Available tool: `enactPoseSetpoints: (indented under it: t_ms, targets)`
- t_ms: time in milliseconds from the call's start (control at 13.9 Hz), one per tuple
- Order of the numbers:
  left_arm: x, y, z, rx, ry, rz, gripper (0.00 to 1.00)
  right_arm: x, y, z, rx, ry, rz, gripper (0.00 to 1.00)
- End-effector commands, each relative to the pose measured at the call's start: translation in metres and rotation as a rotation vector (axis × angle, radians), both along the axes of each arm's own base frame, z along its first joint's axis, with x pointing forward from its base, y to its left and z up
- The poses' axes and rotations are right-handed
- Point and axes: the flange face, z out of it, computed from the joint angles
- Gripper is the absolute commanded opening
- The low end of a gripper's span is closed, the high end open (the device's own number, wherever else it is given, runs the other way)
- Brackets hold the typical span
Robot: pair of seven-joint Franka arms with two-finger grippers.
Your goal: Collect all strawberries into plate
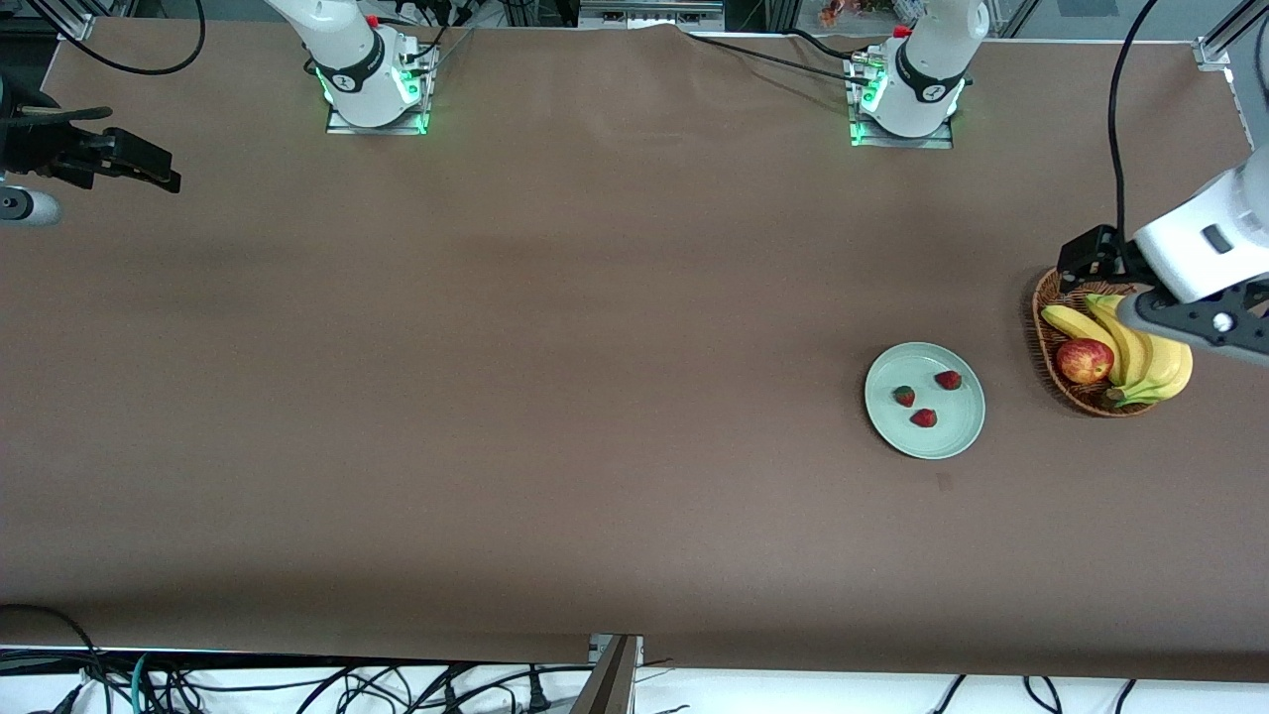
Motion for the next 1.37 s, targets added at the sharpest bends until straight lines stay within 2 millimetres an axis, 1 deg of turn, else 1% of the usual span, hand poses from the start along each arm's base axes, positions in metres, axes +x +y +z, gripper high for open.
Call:
enactPoseSetpoints:
  t_ms: [0, 72, 216, 289, 361, 722, 938, 1155, 1299]
  targets:
    - [-0.038, 0.004, -0.011, 0.003, -0.050, 0.036, 1.00, 0.001, -0.003, 0.006, -0.011, 0.000, 0.005, 1.00]
    - [-0.048, -0.002, -0.014, 0.008, -0.076, 0.027, 1.00, 0.002, -0.003, 0.007, -0.011, -0.003, 0.005, 1.00]
    - [-0.068, -0.009, -0.018, 0.008, -0.117, 0.023, 1.00, 0.002, -0.002, 0.007, -0.011, -0.003, 0.007, 1.00]
    - [-0.073, -0.004, -0.019, 0.000, -0.134, 0.054, 1.00, 0.002, -0.002, 0.006, -0.011, -0.001, 0.007, 1.00]
    - [-0.074, -0.003, -0.020, -0.017, -0.139, 0.081, 1.00, 0.002, -0.002, 0.007, -0.011, -0.003, 0.008, 1.00]
    - [-0.071, -0.005, -0.020, -0.011, -0.141, 0.085, 1.00, 0.002, -0.002, 0.006, -0.011, -0.001, 0.008, 1.00]
    - [-0.072, 0.004, -0.018, -0.008, -0.138, 0.099, 1.00, 0.002, -0.002, 0.006, -0.011, -0.003, 0.007, 1.00]
    - [-0.072, 0.003, -0.017, -0.005, -0.140, 0.099, 1.00, 0.002, -0.003, 0.006, -0.011, -0.003, 0.005, 1.00]
    - [-0.072, 0.006, -0.017, -0.003, -0.140, 0.105, 1.00, 0.002, -0.003, 0.006, -0.012, -0.004, 0.004, 1.00]
